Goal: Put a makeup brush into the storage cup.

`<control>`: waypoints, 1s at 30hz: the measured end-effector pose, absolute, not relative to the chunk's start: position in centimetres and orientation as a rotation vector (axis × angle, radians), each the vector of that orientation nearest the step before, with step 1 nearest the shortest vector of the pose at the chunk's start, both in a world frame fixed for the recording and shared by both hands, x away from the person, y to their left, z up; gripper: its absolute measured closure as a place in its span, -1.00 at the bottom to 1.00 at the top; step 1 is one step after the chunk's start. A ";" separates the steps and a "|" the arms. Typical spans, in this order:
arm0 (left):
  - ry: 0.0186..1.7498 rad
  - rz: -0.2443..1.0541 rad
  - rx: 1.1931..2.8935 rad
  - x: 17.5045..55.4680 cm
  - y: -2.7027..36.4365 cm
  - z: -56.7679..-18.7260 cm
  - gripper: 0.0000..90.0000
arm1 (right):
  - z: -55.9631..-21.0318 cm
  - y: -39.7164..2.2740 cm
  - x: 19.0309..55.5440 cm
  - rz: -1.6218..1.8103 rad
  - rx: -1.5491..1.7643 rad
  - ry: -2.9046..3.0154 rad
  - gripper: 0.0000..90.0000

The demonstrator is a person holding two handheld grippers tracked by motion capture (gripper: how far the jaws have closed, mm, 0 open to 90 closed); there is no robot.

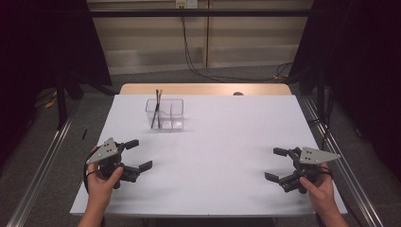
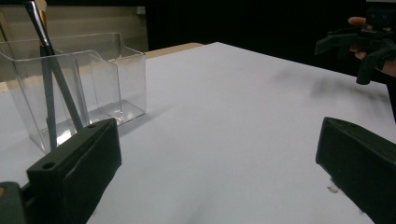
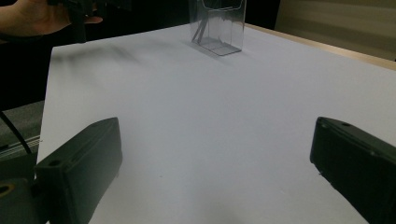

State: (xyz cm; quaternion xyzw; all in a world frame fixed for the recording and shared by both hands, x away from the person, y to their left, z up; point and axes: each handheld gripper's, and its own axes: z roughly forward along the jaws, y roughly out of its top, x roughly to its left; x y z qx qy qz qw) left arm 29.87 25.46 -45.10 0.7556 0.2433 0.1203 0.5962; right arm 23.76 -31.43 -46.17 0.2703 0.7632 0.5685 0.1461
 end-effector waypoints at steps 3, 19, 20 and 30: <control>0.573 0.285 1.756 29.7 25.7 -45.1 -1.00 | -46.2 -31.5 23.8 1.635 0.777 2.197 -0.96; 0.575 0.294 1.763 29.2 26.4 -45.2 -1.00 | -46.1 -31.6 23.7 1.636 0.778 2.192 -0.96; 0.574 0.296 1.764 29.2 26.5 -45.3 -1.00 | -46.1 -31.6 23.7 1.635 0.777 2.192 -0.96; 0.574 0.315 1.770 28.8 27.1 -45.3 -1.00 | -46.1 -31.5 23.7 1.636 0.769 2.197 -0.96</control>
